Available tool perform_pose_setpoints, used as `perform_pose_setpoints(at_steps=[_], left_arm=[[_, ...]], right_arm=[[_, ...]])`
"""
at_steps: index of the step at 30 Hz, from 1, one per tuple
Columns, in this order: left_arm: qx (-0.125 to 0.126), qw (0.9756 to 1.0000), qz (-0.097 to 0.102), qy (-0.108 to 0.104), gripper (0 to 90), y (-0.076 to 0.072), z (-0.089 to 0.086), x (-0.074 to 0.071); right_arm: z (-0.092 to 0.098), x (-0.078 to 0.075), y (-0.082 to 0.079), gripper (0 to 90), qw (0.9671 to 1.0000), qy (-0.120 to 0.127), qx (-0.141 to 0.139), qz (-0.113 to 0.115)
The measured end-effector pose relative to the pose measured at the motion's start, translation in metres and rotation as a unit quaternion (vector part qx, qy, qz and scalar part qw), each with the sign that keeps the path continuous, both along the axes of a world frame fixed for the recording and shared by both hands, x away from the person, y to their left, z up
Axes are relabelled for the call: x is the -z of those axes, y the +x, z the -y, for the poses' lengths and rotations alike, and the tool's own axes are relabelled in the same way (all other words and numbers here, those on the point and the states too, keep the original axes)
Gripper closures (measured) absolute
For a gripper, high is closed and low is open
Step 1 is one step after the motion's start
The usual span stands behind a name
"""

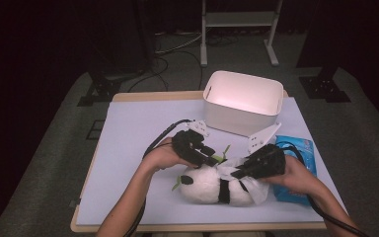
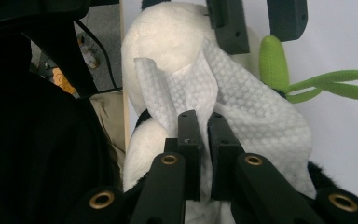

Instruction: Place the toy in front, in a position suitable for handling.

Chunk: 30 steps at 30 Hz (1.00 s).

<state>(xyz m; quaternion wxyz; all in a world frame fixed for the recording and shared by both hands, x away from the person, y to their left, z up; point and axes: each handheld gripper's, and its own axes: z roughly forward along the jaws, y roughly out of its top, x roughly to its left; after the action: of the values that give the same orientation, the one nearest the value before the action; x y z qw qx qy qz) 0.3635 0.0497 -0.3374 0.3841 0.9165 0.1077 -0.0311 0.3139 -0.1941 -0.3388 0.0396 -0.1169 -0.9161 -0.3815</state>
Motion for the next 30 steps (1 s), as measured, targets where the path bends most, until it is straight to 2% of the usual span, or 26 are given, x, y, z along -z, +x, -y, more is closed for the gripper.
perform_pose_setpoints(at_steps=[3,6,10,15,16,20,25,30], left_arm=[[0.007,0.9999,-0.001,0.013,62.9,0.002,0.003,0.003],[0.013,0.9998,-0.002,0.018,72.4,0.001,0.006,0.005],[0.017,0.9997,0.011,0.015,78.6,-0.001,0.006,0.004],[0.016,0.9997,0.020,0.005,79.7,-0.001,0.004,-0.001],[0.013,0.9997,0.022,-0.003,79.8,-0.003,0.005,-0.005],[0.016,0.9994,0.032,-0.003,80.0,-0.005,0.006,-0.009],[0.013,0.9990,0.040,-0.014,80.3,-0.006,0.007,-0.014],[0.014,0.9984,0.048,-0.027,80.3,-0.007,0.007,-0.025]], right_arm=[[0.000,0.000,-0.001,84.7,1.0000,0.000,-0.002,0.000],[-0.002,-0.001,-0.002,84.7,1.0000,-0.003,-0.004,0.000],[-0.001,-0.002,-0.001,84.7,1.0000,0.001,-0.004,0.000],[-0.002,-0.004,-0.002,84.8,1.0000,0.002,-0.007,0.005],[-0.004,-0.006,-0.003,84.8,0.9999,-0.001,-0.009,0.008],[-0.007,-0.008,-0.004,84.8,0.9998,-0.004,-0.014,0.013],[-0.007,-0.010,-0.004,84.8,0.9999,-0.003,-0.011,0.013],[-0.009,-0.012,-0.004,84.8,0.9998,-0.008,-0.013,0.014]])
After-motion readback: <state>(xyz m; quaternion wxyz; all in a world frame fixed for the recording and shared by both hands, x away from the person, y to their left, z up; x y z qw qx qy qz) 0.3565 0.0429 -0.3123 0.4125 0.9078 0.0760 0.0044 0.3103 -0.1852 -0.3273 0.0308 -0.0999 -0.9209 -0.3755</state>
